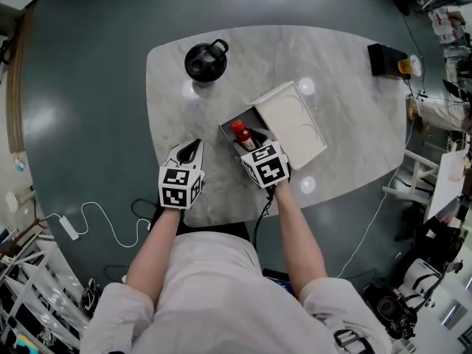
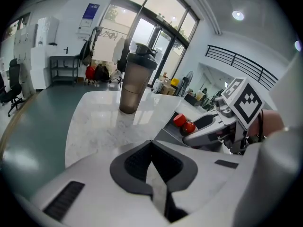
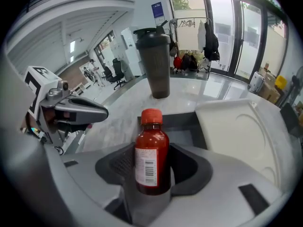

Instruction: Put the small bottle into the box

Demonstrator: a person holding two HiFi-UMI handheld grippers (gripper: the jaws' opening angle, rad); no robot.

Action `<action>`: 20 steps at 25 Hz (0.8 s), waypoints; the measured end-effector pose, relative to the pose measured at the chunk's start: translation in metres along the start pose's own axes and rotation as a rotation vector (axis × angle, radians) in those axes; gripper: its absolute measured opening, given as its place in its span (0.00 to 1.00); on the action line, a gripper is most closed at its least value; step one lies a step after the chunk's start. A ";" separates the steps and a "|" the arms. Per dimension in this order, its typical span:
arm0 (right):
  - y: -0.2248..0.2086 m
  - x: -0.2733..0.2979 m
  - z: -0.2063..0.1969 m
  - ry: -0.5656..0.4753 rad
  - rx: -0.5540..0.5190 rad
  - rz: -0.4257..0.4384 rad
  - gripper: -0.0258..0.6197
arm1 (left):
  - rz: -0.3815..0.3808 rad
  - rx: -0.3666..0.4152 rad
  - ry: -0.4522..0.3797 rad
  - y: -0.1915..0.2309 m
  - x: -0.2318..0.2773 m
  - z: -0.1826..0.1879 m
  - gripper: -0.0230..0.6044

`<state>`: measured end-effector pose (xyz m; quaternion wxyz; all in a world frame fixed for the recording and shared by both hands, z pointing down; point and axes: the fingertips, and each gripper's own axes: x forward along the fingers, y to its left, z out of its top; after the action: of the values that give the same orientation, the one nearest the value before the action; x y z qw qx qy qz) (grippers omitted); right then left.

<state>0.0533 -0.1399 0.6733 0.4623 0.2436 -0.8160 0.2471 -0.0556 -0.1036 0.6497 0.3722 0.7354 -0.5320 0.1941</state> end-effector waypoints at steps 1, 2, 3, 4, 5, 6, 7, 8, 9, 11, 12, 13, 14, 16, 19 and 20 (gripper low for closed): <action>0.000 0.001 0.000 0.004 0.002 0.002 0.40 | 0.000 0.000 0.000 0.000 0.000 0.000 0.07; -0.001 0.002 0.000 0.009 0.007 0.006 0.40 | 0.002 0.000 0.002 0.001 0.000 0.000 0.07; -0.001 0.004 -0.001 0.014 0.009 0.006 0.40 | 0.003 -0.002 0.004 0.002 0.001 -0.001 0.07; -0.002 0.005 -0.001 0.019 0.008 0.003 0.40 | 0.004 -0.004 0.008 0.002 0.001 -0.002 0.07; -0.003 0.007 -0.002 0.026 0.003 -0.002 0.40 | 0.004 -0.005 0.011 0.003 0.002 -0.003 0.07; -0.004 0.009 -0.003 0.032 -0.001 -0.007 0.40 | 0.003 -0.006 0.013 0.003 0.003 -0.004 0.07; -0.005 0.011 -0.004 0.038 -0.003 -0.010 0.40 | 0.002 -0.006 0.016 0.004 0.003 -0.005 0.07; -0.005 0.014 -0.004 0.043 -0.003 -0.011 0.40 | 0.002 -0.007 0.018 0.005 0.003 -0.006 0.07; -0.005 0.016 -0.005 0.048 -0.002 -0.013 0.40 | 0.001 -0.008 0.020 0.005 0.003 -0.007 0.07; -0.006 0.019 -0.007 0.060 0.000 -0.022 0.40 | 0.000 -0.011 0.025 0.006 0.003 -0.008 0.07; -0.006 0.021 -0.008 0.065 0.001 -0.027 0.40 | -0.001 -0.012 0.026 0.006 0.003 -0.009 0.07; -0.007 0.022 -0.009 0.070 0.001 -0.031 0.40 | -0.003 -0.013 0.028 0.006 0.003 -0.009 0.07; -0.007 0.023 -0.010 0.073 0.002 -0.034 0.40 | -0.006 -0.012 0.030 0.006 0.003 -0.009 0.07; -0.008 0.025 -0.010 0.078 0.003 -0.036 0.40 | -0.013 -0.009 0.035 0.005 0.004 -0.009 0.07; -0.008 0.027 -0.010 0.089 0.002 -0.036 0.41 | -0.020 -0.005 0.043 0.005 0.003 -0.010 0.07; -0.009 0.028 -0.011 0.093 0.003 -0.036 0.40 | -0.022 -0.004 0.045 0.005 0.003 -0.011 0.07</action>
<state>0.0529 -0.1443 0.7041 0.5038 0.2473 -0.7886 0.2512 -0.0580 -0.0980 0.6600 0.3879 0.7358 -0.5156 0.2055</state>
